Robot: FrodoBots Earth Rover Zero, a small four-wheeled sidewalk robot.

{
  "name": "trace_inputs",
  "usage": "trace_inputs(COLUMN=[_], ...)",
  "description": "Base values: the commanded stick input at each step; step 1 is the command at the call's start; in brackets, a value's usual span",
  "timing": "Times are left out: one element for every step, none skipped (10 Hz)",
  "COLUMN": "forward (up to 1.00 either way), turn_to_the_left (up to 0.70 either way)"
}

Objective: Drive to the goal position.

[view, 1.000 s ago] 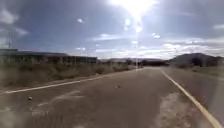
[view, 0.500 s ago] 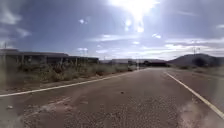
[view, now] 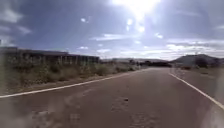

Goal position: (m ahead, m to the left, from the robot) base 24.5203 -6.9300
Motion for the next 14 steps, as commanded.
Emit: trace_inputs(forward=[1.0,1.0,1.0,1.0,1.0,1.0,1.0,1.0,1.0,1.0,1.0,1.0,1.0,1.0], turn_to_the_left=[-0.4,-0.34,-0.2,0.0,0.0,0.0,0.0,0.0,0.0,0.0,0.0,0.0,0.0,0.0])
